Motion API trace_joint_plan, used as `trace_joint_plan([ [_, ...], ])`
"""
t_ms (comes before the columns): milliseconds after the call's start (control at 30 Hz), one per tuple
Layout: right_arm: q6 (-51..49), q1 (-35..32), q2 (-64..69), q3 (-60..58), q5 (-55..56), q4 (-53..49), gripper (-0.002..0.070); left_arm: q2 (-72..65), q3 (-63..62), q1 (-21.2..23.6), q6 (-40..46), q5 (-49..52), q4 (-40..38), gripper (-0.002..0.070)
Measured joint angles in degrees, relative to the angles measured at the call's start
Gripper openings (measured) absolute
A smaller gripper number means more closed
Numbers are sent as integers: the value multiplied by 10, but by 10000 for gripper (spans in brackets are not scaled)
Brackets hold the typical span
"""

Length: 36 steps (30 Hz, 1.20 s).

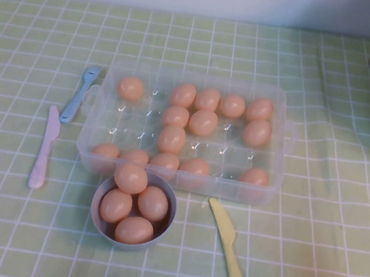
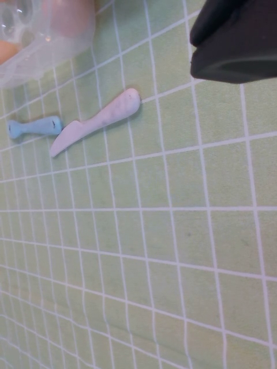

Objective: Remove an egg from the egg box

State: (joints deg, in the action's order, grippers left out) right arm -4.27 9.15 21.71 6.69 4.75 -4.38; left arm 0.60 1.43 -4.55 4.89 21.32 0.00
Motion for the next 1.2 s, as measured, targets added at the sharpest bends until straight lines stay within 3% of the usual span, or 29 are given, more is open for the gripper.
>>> trace_joint_plan([
  [300,-1,-80,-139,-76,-26,33,-18,0,0,0,0,0,0,-3],
  [467,-3,-78,-218,-81,-103,37,-18,0,0,0,0,0,0,-3],
  [767,-3,-54,-221,-82,-251,39,-18,0,0,0,0,0,0,-3],
  [1200,-3,-52,-221,-82,-266,39,-18,0,0,0,0,0,0,-3],
])
